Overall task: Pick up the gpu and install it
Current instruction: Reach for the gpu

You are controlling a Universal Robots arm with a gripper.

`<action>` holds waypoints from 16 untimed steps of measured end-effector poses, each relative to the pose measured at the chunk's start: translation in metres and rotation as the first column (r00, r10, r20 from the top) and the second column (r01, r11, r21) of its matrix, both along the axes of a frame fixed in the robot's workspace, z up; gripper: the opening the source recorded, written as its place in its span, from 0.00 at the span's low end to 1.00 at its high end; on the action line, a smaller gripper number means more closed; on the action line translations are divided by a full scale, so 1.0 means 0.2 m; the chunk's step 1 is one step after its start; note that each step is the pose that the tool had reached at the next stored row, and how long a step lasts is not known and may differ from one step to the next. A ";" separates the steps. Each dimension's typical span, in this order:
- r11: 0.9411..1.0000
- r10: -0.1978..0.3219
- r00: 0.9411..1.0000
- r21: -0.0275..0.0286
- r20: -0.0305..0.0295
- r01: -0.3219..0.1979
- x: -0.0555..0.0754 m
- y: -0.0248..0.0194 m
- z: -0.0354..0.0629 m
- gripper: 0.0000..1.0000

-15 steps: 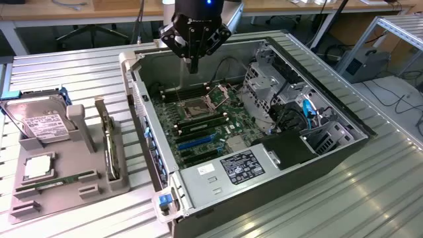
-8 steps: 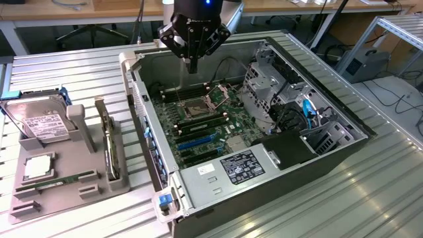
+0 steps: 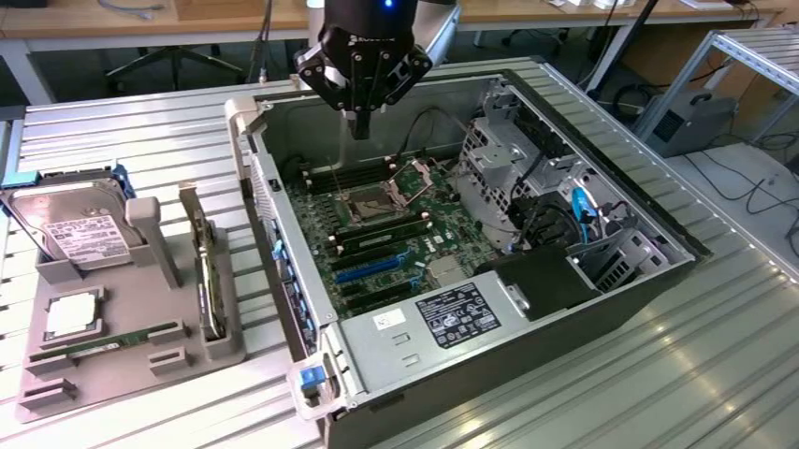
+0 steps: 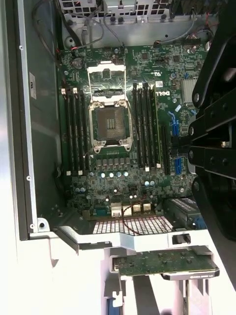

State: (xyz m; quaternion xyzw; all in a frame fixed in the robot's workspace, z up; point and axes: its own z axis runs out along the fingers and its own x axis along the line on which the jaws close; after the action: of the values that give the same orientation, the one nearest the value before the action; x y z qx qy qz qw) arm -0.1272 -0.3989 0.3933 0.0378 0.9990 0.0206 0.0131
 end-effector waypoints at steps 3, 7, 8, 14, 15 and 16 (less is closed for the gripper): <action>1.000 0.000 1.000 0.000 0.000 0.000 0.00 0.000 0.000 0.11; 1.000 0.000 1.000 0.000 0.000 0.000 -0.03 0.000 0.000 0.11; 1.000 0.000 1.000 0.000 0.000 0.000 -0.03 0.000 0.000 0.11; 1.000 0.000 1.000 0.000 0.000 0.000 -0.04 0.000 0.000 0.11; 1.000 0.000 1.000 0.000 0.000 0.000 -0.04 0.000 0.000 0.11; 1.000 0.000 1.000 0.000 0.000 0.000 -0.04 0.000 0.000 0.11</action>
State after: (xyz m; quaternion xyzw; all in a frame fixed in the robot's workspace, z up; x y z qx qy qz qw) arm -0.1352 -0.3989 0.3933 0.0379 0.9990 0.0206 0.0131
